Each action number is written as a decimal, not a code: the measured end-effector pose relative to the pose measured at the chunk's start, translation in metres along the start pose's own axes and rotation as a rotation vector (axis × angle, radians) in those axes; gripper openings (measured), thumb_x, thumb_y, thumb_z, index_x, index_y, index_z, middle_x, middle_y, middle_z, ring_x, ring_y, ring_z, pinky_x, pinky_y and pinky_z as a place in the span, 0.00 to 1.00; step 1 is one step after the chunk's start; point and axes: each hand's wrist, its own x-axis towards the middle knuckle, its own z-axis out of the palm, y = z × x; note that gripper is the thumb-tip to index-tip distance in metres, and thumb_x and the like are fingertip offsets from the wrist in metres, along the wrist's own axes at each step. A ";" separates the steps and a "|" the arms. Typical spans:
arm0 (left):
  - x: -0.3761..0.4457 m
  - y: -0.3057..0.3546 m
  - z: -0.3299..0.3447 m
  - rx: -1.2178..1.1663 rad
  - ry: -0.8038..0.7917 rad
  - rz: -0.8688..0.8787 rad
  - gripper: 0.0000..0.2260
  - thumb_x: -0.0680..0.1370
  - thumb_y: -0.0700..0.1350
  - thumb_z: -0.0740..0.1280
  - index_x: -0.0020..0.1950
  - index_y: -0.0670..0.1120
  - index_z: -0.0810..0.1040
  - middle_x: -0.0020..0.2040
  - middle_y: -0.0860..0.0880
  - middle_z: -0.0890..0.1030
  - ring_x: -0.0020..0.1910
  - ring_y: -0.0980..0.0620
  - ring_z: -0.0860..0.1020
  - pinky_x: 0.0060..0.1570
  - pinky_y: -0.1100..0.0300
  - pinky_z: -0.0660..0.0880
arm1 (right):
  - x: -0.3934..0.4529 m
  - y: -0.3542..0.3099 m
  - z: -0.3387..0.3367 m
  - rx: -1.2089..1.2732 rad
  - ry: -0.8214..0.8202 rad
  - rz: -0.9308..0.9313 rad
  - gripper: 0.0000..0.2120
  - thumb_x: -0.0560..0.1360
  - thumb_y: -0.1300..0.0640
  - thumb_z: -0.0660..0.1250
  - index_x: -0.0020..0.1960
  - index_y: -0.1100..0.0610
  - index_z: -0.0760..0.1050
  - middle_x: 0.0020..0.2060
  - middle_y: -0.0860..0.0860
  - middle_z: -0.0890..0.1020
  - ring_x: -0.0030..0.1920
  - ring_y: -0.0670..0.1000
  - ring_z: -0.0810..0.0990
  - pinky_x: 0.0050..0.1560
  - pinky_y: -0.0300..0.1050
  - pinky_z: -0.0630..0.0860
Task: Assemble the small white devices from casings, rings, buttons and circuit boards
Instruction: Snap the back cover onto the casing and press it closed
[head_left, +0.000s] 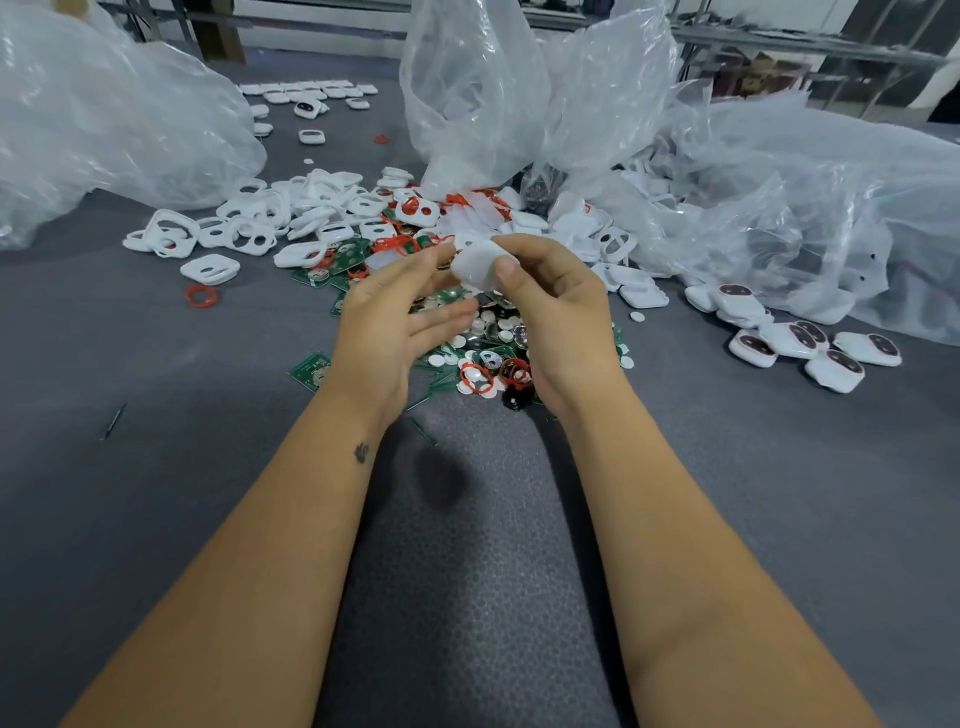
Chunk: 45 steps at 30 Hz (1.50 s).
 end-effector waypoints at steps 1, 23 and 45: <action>0.000 0.001 -0.001 -0.019 -0.013 -0.009 0.10 0.82 0.44 0.62 0.59 0.44 0.81 0.46 0.45 0.84 0.43 0.45 0.85 0.42 0.60 0.80 | 0.001 0.000 -0.001 0.029 -0.004 0.009 0.10 0.76 0.68 0.66 0.49 0.55 0.80 0.47 0.54 0.82 0.50 0.50 0.79 0.57 0.46 0.75; 0.000 -0.001 0.001 -0.052 -0.051 0.011 0.14 0.78 0.33 0.65 0.63 0.40 0.77 0.50 0.49 0.85 0.50 0.54 0.83 0.48 0.65 0.79 | -0.001 -0.003 -0.001 -0.124 -0.022 0.088 0.09 0.74 0.66 0.70 0.54 0.58 0.79 0.47 0.54 0.83 0.45 0.48 0.80 0.44 0.38 0.77; 0.000 -0.009 0.004 0.226 -0.016 0.276 0.06 0.75 0.38 0.69 0.49 0.47 0.83 0.42 0.52 0.86 0.44 0.56 0.84 0.44 0.67 0.77 | -0.005 -0.005 0.008 -0.083 -0.010 0.080 0.05 0.75 0.65 0.67 0.49 0.60 0.80 0.37 0.53 0.83 0.39 0.47 0.81 0.41 0.34 0.76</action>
